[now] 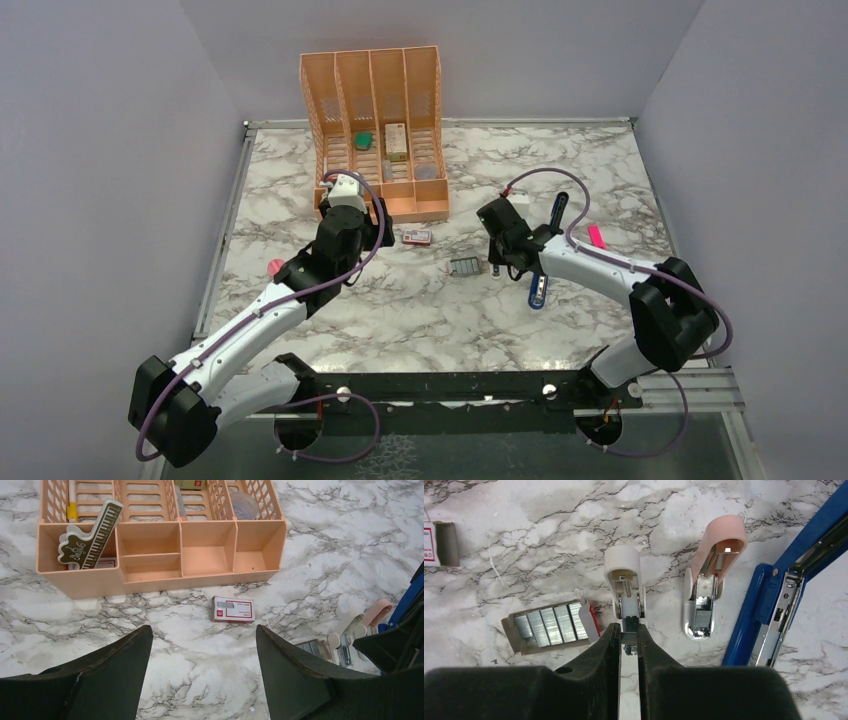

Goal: Load the staples into the stapler

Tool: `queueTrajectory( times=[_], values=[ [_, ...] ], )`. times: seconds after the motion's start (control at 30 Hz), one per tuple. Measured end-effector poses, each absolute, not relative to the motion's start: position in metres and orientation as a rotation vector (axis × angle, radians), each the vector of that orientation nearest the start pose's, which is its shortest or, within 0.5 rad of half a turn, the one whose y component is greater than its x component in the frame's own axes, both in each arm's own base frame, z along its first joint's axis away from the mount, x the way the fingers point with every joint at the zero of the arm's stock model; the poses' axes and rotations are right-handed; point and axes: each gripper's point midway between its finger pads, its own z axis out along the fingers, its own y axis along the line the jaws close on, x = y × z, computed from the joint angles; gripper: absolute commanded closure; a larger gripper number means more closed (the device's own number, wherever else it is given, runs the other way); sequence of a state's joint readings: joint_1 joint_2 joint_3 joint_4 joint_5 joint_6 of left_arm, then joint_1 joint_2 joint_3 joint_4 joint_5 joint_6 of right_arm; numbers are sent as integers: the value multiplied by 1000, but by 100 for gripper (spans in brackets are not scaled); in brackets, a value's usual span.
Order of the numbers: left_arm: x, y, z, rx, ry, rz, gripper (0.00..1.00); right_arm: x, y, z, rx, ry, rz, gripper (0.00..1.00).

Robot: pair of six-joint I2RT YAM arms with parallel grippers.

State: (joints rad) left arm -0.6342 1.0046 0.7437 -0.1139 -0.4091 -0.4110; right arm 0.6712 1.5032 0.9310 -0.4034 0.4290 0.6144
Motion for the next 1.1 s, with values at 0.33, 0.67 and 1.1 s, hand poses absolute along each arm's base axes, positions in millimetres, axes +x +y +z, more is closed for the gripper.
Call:
queueTrajectory(
  times=[0.33,0.67,1.1],
  values=[
    [308,-159,205,-54,1929,-303,23,306,175,50,61,2457,16,83],
    [308,-159,204,-53,1934,-299,23,305,178,42,30,2476,25,83],
    [308,-159,204,-53,1934,-299,23,305,177,45,25,2471,26,83]
  ],
)
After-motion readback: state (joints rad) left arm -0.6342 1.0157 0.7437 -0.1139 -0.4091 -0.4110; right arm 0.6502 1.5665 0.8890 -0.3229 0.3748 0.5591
